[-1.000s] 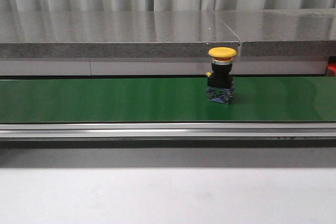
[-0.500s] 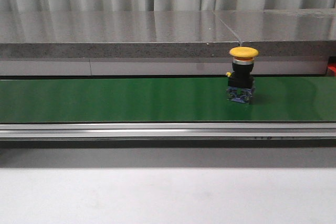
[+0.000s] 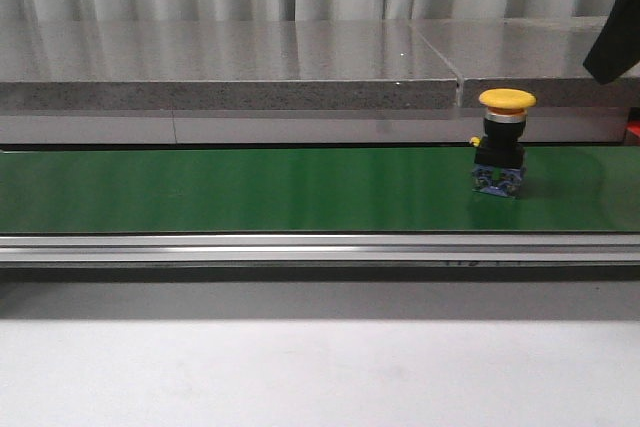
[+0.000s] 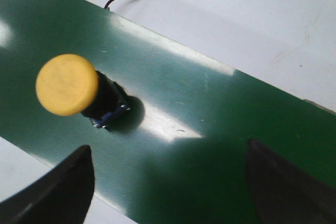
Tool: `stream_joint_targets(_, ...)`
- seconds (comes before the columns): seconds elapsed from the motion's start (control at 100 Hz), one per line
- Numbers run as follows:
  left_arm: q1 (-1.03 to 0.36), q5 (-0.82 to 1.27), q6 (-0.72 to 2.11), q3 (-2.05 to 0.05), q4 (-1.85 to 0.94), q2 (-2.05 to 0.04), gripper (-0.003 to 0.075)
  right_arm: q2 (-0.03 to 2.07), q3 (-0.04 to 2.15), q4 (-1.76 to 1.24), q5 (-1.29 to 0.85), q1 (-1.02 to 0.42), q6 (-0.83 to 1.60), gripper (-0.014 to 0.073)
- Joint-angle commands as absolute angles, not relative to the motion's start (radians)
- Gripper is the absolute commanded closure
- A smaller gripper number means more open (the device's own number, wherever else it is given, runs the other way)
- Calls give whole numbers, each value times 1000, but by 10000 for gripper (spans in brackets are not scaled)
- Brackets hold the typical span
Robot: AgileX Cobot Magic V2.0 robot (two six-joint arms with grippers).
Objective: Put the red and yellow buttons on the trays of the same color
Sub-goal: 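Grasp the yellow button off the belt with the right gripper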
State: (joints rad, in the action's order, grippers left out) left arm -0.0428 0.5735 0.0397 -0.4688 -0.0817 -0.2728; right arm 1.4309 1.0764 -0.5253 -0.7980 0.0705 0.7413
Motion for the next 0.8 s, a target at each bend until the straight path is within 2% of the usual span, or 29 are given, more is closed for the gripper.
stream_joint_targets(0.0,-51,498,41,-494,-96,-282,739,1410,1099,-548,-774,55,766,10)
stream_joint_targets(0.28,-51,498,41,-494,-96,-282,739,1485,1099,-548,-758,-9,769,10)
stream_joint_targets(0.6,-51,498,41,-494,-96,-282,739,1556,1099,-549,-641,-61,769,20)
stream_joint_targets(0.7,-51,498,41,-494,-96,-282,739,1564,1099,-549,-640,-61,768,113)
stream_joint_targets(0.79,-51,498,41,-494,-96,-282,739,1564,1099,-549,-641,-61,768,277)
